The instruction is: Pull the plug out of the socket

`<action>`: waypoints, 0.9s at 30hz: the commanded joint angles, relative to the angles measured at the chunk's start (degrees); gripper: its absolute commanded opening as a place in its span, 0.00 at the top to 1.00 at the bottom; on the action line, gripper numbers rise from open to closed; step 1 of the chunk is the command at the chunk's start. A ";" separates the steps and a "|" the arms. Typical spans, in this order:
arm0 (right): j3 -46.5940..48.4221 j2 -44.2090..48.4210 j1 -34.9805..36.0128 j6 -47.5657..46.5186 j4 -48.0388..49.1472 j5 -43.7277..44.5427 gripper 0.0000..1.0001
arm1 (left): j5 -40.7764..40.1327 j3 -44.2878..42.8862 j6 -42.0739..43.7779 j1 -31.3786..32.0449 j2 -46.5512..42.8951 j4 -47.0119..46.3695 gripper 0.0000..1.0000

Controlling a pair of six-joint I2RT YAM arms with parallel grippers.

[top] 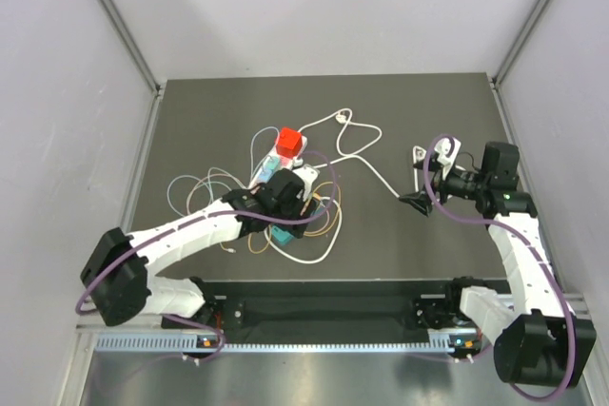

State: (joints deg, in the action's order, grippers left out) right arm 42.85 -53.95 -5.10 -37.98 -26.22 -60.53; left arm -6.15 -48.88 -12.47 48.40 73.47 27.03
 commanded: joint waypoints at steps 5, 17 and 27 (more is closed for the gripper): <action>2.41 -0.27 -0.96 -2.10 0.20 -2.22 0.00 | -6.94 -4.73 0.87 1.26 5.97 -1.89 0.32; 2.68 -0.63 -1.22 -2.72 -0.68 -2.40 0.00 | -5.72 -8.07 1.48 1.61 13.01 -2.59 0.43; 2.94 -0.71 -1.66 -2.98 -1.29 -2.92 0.00 | -4.83 -7.54 2.10 1.70 15.03 -2.68 0.50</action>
State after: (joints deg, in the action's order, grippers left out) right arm 42.89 -54.48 -5.87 -39.03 -27.57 -60.86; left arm -11.22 -55.11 -11.25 49.74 88.66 26.17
